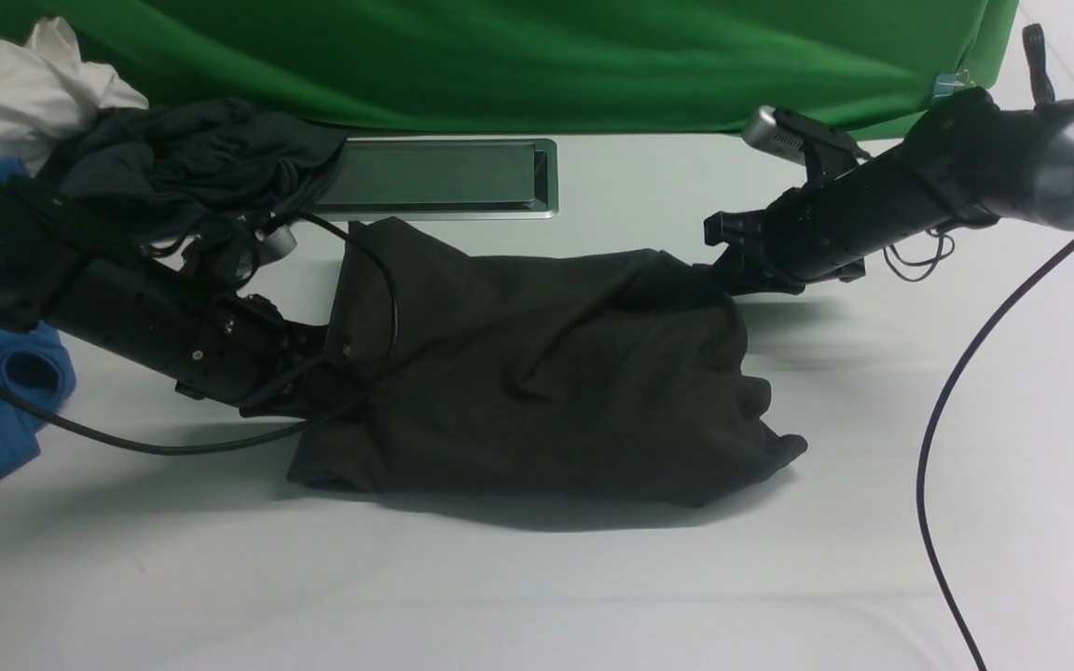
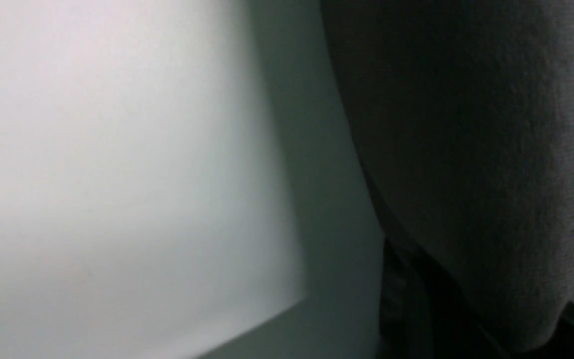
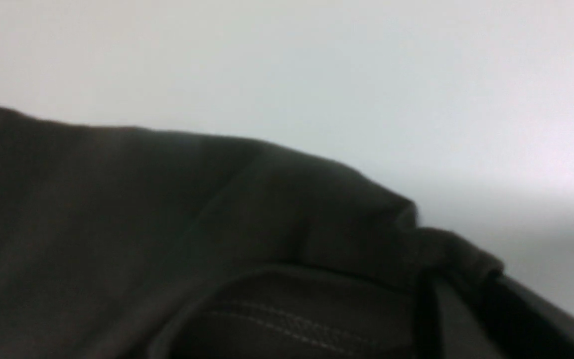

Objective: Fold a long-sleeved shirt on a white desktop.

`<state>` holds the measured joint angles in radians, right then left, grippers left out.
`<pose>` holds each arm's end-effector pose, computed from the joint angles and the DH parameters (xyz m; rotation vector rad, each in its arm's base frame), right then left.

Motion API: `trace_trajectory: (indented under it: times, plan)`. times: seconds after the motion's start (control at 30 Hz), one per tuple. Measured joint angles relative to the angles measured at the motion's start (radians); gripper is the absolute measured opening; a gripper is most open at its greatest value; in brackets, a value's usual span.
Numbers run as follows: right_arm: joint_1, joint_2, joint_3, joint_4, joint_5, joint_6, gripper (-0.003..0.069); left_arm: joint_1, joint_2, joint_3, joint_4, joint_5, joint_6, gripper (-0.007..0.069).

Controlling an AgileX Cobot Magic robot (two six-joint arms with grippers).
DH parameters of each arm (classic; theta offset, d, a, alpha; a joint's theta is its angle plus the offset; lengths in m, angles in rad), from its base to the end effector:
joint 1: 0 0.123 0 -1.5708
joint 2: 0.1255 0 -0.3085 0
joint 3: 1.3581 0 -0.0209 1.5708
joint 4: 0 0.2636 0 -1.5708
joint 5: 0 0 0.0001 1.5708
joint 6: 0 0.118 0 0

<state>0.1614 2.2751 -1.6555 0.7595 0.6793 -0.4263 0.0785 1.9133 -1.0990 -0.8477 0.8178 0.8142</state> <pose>0.5021 0.1335 0.1225 -0.0919 2.6390 0.7158 0.3762 -0.0352 0.1425 0.1991 2.7425 -0.7760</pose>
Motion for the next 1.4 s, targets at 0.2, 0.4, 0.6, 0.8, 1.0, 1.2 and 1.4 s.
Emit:
trace_trajectory:
  times: [0.2, 0.4, 0.6, 0.8, 1.0, 1.2, 1.4]
  plan:
    - [-0.009, -0.001, -0.016, -0.004, -0.008, -0.003, 0.0023, 0.002, 0.007, 0.000, -0.001, -0.001, 0.000, 0.0083]
    - [-0.043, -0.039, -0.071, -0.006, -0.004, -0.005, 0.0022, 0.002, 0.007, 0.000, 0.001, -0.001, 0.000, 0.0083]
    - [-0.080, -0.065, -0.082, -0.059, 0.058, 0.020, 0.0022, 0.002, 0.009, 0.000, 0.000, -0.002, 0.000, 0.0083]
    - [-0.085, -0.065, -0.081, -0.160, 0.023, 0.028, 0.0065, 0.002, 0.010, 0.000, 0.003, -0.005, 0.000, 0.0083]
    - [-0.095, -0.074, -0.082, -0.206, -0.005, 0.030, 0.0384, 0.003, 0.010, 0.000, 0.007, -0.005, 0.000, 0.0083]
    - [-0.068, -0.114, -0.085, -0.193, 0.046, 0.014, 0.0514, 0.003, 0.010, 0.000, 0.007, -0.010, 0.000, 0.0083]
    - [0.030, -0.092, -0.064, -0.188, 0.086, -0.016, 0.0409, 0.003, 0.010, 0.000, 0.007, -0.013, 0.000, 0.0083]
